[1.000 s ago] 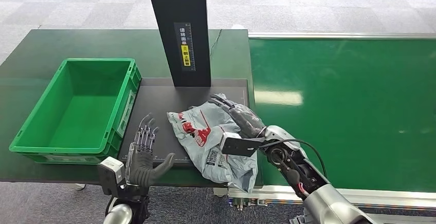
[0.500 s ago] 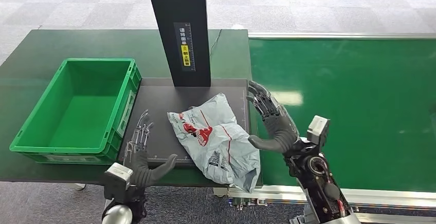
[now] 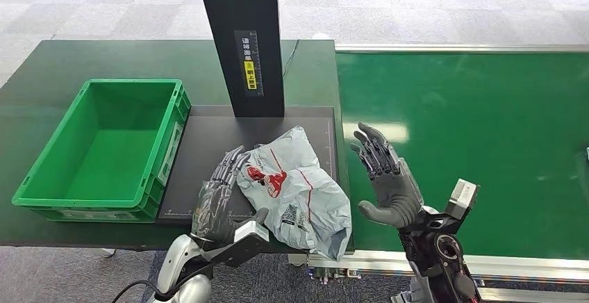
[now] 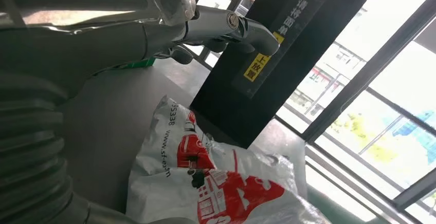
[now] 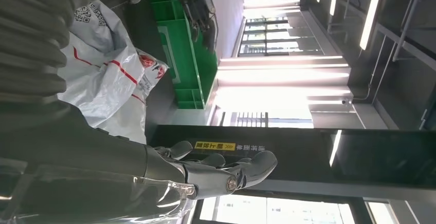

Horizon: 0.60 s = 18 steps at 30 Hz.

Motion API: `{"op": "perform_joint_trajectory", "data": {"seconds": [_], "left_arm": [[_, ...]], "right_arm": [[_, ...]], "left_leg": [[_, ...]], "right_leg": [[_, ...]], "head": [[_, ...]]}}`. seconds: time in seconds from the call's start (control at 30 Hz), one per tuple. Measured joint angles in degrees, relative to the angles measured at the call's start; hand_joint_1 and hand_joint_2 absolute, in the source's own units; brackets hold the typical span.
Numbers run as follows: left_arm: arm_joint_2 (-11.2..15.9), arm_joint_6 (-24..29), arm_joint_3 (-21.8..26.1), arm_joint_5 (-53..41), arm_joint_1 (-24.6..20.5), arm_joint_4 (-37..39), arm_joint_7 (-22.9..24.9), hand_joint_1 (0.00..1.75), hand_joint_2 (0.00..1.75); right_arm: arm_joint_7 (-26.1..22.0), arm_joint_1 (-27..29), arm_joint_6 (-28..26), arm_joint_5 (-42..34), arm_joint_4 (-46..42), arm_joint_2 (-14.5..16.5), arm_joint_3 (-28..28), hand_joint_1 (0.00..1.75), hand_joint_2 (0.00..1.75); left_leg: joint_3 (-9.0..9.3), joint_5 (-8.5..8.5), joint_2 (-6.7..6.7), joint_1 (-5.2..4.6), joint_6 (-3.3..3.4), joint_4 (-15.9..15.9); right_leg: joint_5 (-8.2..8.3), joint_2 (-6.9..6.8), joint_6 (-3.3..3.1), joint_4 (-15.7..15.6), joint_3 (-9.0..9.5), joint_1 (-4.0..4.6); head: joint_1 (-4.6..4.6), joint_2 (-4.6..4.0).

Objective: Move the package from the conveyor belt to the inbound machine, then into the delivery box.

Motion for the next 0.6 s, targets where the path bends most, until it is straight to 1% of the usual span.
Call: {"op": "perform_joint_trajectory", "data": {"seconds": [0.1, 0.23, 0.27, 0.4, 0.53, 0.57, 0.6], "left_arm": [[-0.3, -0.4, 0.0, -1.1, -0.7, 1.5, 1.1, 0.00, 1.75], [-0.5, -0.8, 0.0, -1.5, -0.9, 2.0, 1.4, 0.00, 1.75], [-0.6, -1.7, 0.0, -2.2, -1.0, 2.6, 1.8, 0.00, 1.75], [-0.9, -5.5, -0.1, -8.2, -1.9, 6.6, 5.8, 0.00, 1.75], [-0.9, -7.0, -0.1, -10.5, -2.5, 8.6, 6.7, 0.00, 1.75], [-0.9, -7.4, -0.1, -10.9, -2.5, 9.0, 6.8, 0.15, 1.75], [-0.9, -7.7, -0.1, -11.3, -2.6, 9.4, 6.8, 0.50, 1.75]], "right_arm": [[0.1, 1.2, 0.4, 0.5, -0.8, 0.5, -1.2, 0.00, 1.75], [0.2, 1.5, 0.6, 0.7, -1.1, 0.7, -1.5, 0.00, 1.75], [0.3, 1.7, 0.7, 1.1, -1.2, 0.9, -1.9, 0.00, 1.75], [1.0, 2.2, 0.9, 3.3, -1.4, 2.7, -3.6, 0.00, 1.75], [1.5, 2.4, 1.2, 3.5, -1.4, 3.4, -4.5, 0.00, 1.75], [1.5, 2.4, 1.4, 3.5, -1.4, 3.5, -4.8, 0.00, 1.75], [1.6, 2.4, 1.5, 3.5, -1.3, 3.7, -5.0, 0.00, 1.75]], "left_leg": [[0.00, 0.00, 0.01, 0.00, 0.00, 0.0], [0.00, 0.00, 0.00, 0.00, 0.00, 0.0], [0.00, 0.00, 0.01, 0.00, 0.00, 0.0], [0.01, 0.00, 0.03, 0.00, 0.00, 0.0], [0.00, 0.00, 0.03, 0.00, 0.00, 0.0], [0.00, 0.00, 0.03, 0.00, 0.00, 0.0], [0.00, 0.00, 0.03, 0.00, 0.00, 0.0]], "right_leg": [[0.00, 0.00, 0.00, 0.0, 0.01, 0.00], [0.00, 0.00, 0.00, 0.0, 0.01, 0.00], [0.00, 0.00, 0.00, 0.0, 0.01, 0.00], [0.00, 0.01, 0.00, 0.0, 0.00, 0.00], [0.00, 0.01, 0.00, 0.0, 0.00, 0.00], [0.00, 0.01, 0.00, 0.0, 0.00, 0.00], [0.00, 0.01, 0.00, 0.0, 0.00, 0.00]], "head": [[-0.01, 0.00], [0.01, 0.00], [0.01, 0.00], [-0.01, 0.00], [-0.01, 0.00], [-0.01, 0.00], [0.00, 0.00]]}}
